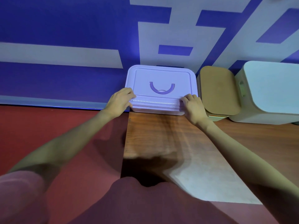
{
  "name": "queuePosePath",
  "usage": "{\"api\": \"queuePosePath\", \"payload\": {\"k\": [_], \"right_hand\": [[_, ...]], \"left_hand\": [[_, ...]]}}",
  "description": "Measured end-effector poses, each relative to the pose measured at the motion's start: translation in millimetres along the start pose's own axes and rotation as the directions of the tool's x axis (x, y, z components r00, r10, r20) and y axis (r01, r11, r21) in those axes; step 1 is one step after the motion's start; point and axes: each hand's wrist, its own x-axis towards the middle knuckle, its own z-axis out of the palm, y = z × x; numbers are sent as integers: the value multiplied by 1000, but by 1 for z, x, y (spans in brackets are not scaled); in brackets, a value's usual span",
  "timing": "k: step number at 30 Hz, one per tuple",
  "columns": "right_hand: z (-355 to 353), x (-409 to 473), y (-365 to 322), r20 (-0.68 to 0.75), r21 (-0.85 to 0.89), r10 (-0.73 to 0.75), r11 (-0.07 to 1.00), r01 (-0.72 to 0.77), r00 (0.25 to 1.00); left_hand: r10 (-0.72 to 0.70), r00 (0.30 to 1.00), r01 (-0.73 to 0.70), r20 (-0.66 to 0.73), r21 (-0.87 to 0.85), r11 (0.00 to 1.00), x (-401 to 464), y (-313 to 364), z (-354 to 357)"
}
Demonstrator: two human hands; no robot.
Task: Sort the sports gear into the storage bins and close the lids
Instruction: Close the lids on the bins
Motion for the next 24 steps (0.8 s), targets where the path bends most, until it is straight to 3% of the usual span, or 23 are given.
{"api": "queuePosePath", "payload": {"k": [12, 15, 18, 20, 24], "right_hand": [[4, -3, -2, 41, 48, -9, 999, 7, 999], [0, -1, -1, 40, 108, 4, 994, -8, 999], [-4, 4, 4, 48, 205, 43, 977, -52, 998], [-5, 13, 7, 140, 262, 77, 958, -112, 987], [-1, 23, 11, 254, 270, 106, 947, -176, 961]], "left_hand": [[-61, 994, 59, 88, 17, 998, -2, 5, 2], [-152, 985, 154, 82, -18, 988, 4, 9, -1], [-292, 948, 296, 130, -14, 955, 15, 12, -3], [-356, 910, 366, 213, -7, 931, 24, 10, -4], [-400, 845, 410, 354, 49, 911, 34, 6, -8]]}}
